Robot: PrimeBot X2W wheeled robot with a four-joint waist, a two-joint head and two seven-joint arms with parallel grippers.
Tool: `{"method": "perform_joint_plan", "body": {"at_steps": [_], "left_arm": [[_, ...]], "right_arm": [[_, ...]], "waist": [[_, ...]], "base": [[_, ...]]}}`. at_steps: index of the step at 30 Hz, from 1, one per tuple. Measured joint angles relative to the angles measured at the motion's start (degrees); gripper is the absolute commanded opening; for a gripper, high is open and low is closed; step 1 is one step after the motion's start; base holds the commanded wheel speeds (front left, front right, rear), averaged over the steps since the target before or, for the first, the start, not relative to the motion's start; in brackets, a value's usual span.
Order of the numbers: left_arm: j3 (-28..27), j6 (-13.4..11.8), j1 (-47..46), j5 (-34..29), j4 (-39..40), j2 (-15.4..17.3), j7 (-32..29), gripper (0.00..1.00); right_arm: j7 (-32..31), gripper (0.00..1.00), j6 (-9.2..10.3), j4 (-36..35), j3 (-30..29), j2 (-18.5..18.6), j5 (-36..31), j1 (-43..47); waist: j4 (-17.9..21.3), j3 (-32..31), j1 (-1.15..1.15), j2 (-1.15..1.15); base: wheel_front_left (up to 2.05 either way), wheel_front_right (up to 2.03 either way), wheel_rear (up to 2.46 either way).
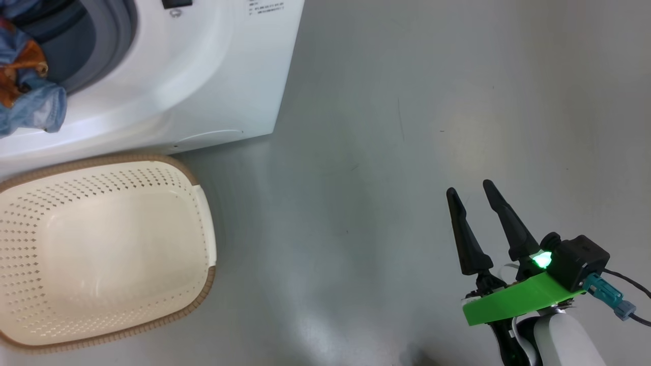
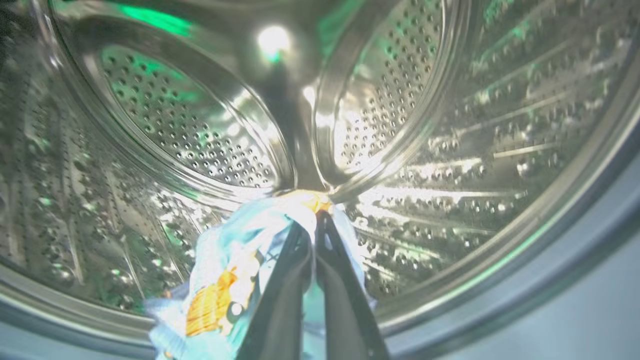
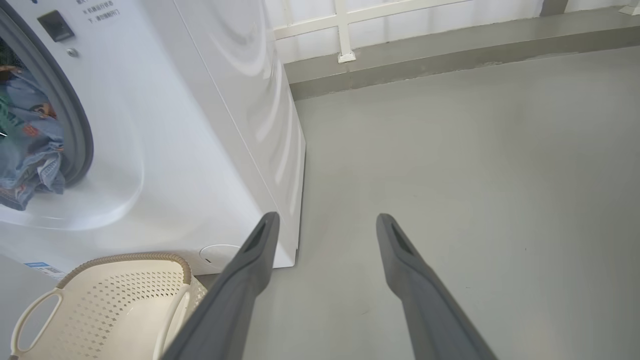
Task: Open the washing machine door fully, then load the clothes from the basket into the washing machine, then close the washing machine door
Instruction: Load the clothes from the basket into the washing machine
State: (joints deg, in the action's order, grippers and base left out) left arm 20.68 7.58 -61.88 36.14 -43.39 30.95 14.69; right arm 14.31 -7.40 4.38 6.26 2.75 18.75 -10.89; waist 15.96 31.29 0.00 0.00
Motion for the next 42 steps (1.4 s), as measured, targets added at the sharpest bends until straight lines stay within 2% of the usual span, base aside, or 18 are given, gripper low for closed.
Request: {"method": "perform_joint_plan", "body": {"at_steps": [8, 14, 20, 28, 33, 36, 42], "left_arm": [[7.3, 0.0, -0.8, 4.6, -5.0, 0.1, 0.0, 1.0], [8.5, 0.0, -1.5, 7.1, -5.4, 0.2, 0.0, 1.0], [6.7, 0.0, -1.0, 7.1, -4.1, -0.2, 0.0, 1.0], [5.0, 0.0, 3.6, 6.4, -1.1, -2.3, 0.0, 1.0], [1.3, 0.0, 6.3, 5.7, 0.9, -4.0, 0.0, 1.0], [-2.9, 0.0, 10.5, 3.8, 3.6, -5.7, 0.0, 1.0], [-6.6, 0.0, 16.0, 1.3, 6.9, -7.9, 0.0, 1.0]], "right_arm": [[0.0, 1.0, 0.0, 0.1, 0.1, 0.0, 0.0, 0.0], [0.0, 1.0, 0.0, 0.2, 0.1, 0.0, 0.0, 0.0], [0.0, 1.0, 0.0, 0.3, 0.0, 0.0, 0.0, 0.0], [0.0, 1.0, 0.0, 0.4, -0.6, 0.0, -0.1, 0.0], [0.0, 1.0, 0.0, 0.6, -1.1, 0.0, -0.5, 0.0], [0.0, 1.0, 0.0, 0.8, -1.2, 0.0, -0.6, 0.0], [0.0, 1.0, 0.0, 1.1, -1.8, 0.0, -1.2, 0.0]], "waist": [[-0.6, -0.5, 0.01, 0.0], [-1.1, -0.9, 0.01, 0.0], [-1.7, -1.5, 0.0, 0.0], [-3.1, -2.6, 0.0, 0.0], [-4.0, -3.3, 0.0, 0.0], [-4.8, -4.3, 0.0, 0.0], [-5.9, -5.6, 0.01, 0.0]], "base": [[0.0, 0.0, 0.0], [0.0, 0.0, 0.0], [0.0, 0.0, 0.0], [0.0, 0.0, 0.0], [0.0, 0.0, 0.0], [0.0, 0.0, 0.0], [0.0, 0.0, 0.0]]}}
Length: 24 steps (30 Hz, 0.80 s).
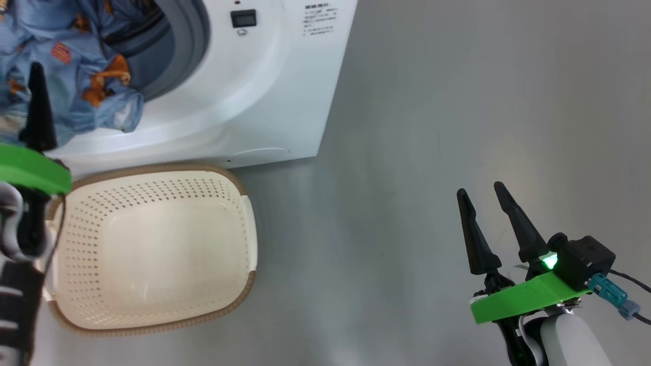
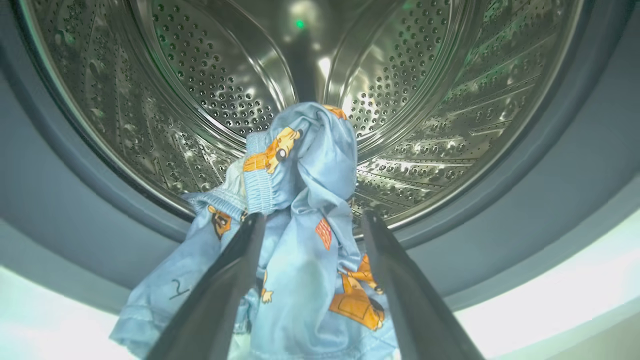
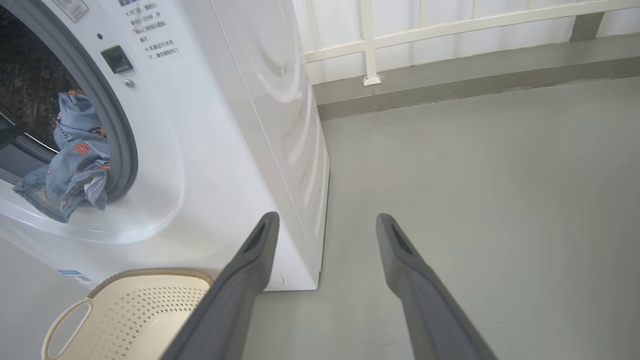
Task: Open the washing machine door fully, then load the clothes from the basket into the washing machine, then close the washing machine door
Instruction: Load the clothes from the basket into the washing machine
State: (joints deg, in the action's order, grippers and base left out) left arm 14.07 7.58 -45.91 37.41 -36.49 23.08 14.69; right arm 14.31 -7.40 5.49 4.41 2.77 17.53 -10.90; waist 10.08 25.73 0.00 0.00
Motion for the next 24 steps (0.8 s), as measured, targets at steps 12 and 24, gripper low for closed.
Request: {"method": "perform_joint_plan", "body": {"at_steps": [12, 24], "left_arm": [[-6.9, 0.0, 13.7, -4.3, 8.3, -4.6, 0.0, 1.0], [-11.3, 0.0, 27.1, -7.9, 15.9, -8.0, 0.0, 1.0]], "right_arm": [[0.0, 1.0, 0.0, 0.9, -1.5, 0.0, -1.4, 0.5], [0.0, 1.0, 0.0, 1.3, -2.0, 0.5, -1.8, 2.1]], "waist": [[-2.8, -4.0, 0.0, 0.0], [-5.4, -6.8, 0.0, 0.0]], "base": [[0.0, 0.0, 0.0], [0.0, 0.0, 0.0]]}}
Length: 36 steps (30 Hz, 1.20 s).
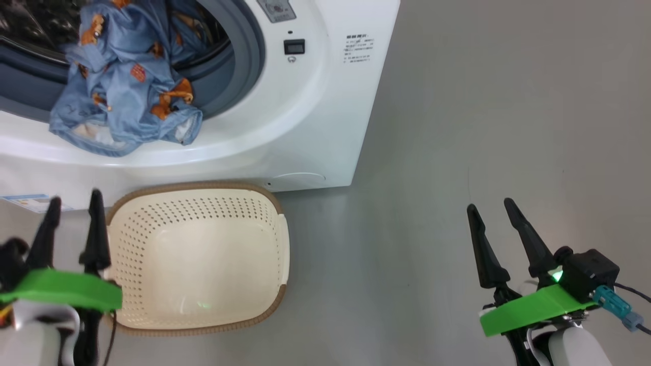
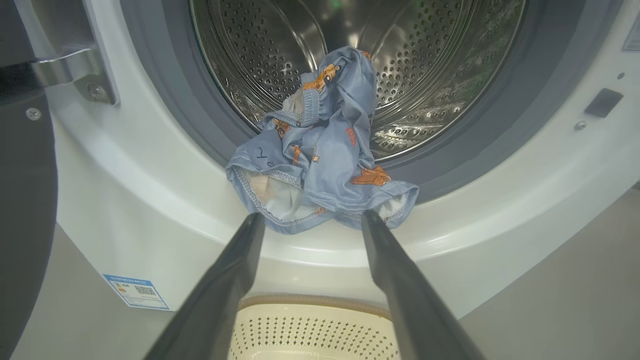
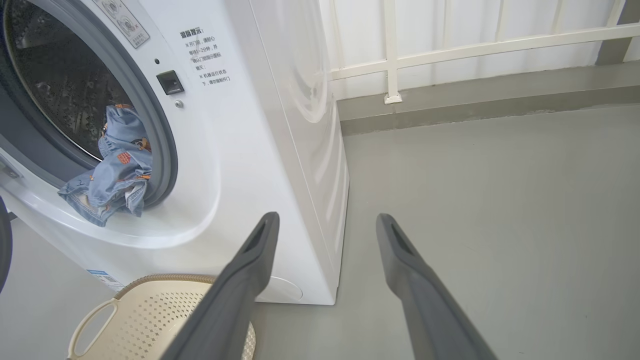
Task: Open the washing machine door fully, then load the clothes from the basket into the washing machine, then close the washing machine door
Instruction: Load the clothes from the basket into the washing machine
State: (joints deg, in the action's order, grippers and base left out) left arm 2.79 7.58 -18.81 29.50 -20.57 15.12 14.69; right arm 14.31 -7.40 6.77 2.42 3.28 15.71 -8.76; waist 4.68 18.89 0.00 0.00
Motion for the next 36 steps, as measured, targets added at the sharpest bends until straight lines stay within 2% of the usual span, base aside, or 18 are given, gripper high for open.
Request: {"method": "perform_joint_plan", "body": {"at_steps": [16, 29, 36], "left_arm": [[-5.5, 0.0, 15.5, -2.0, 8.6, -3.2, 0.0, 1.0], [-6.5, 0.0, 15.9, -2.3, 10.1, -3.8, 0.0, 1.0], [-5.2, 0.0, 12.3, -1.1, 8.8, -2.6, 0.0, 1.0]], "right_arm": [[0.0, 1.0, 0.0, 0.4, -0.8, 0.8, 0.0, 2.1], [0.0, 1.0, 0.0, 0.2, -0.9, 0.9, 0.0, 2.0], [0.0, 1.0, 0.0, -0.5, -1.0, 0.6, 0.0, 1.8]], "waist": [[-1.0, -3.4, 0.0, 0.0], [-1.1, -2.1, 0.0, 0.0], [-0.9, 0.1, 0.0, 0.0]], "base": [[0.0, 0.0, 0.0], [0.0, 0.0, 0.0], [0.0, 0.0, 0.0]]}}
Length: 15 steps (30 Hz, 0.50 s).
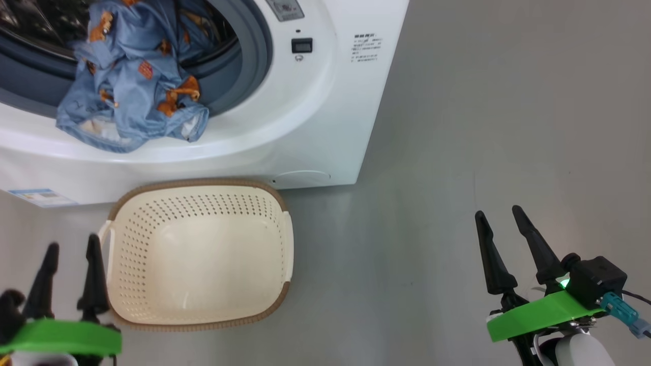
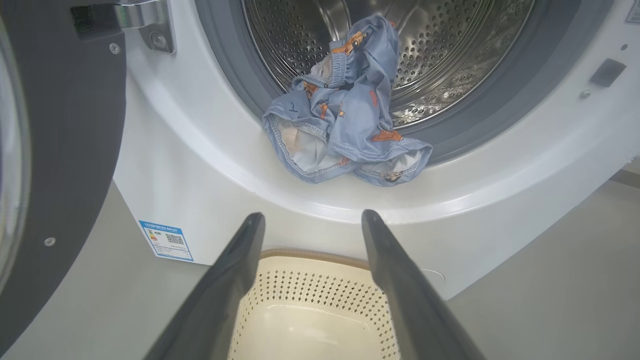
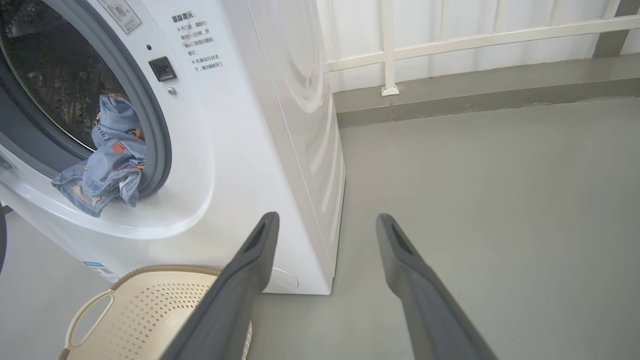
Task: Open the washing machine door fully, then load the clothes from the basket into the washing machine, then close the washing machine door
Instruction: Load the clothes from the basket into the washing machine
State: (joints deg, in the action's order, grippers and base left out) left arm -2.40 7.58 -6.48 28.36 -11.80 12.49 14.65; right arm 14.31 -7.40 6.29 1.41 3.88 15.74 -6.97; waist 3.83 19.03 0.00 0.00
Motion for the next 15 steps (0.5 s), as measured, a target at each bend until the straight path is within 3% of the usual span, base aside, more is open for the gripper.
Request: {"method": "perform_joint_plan", "body": {"at_steps": [15], "left_arm": [[10.5, 0.0, -19.4, 5.2, -11.8, 7.5, 0.0, 1.0]], "right_arm": [[0.0, 1.0, 0.0, -0.1, 0.8, -0.7, 0.0, -3.7]], "waist": [[1.5, 5.4, 0.0, 0.0]], "base": [[0.0, 0.0, 0.0]]}}
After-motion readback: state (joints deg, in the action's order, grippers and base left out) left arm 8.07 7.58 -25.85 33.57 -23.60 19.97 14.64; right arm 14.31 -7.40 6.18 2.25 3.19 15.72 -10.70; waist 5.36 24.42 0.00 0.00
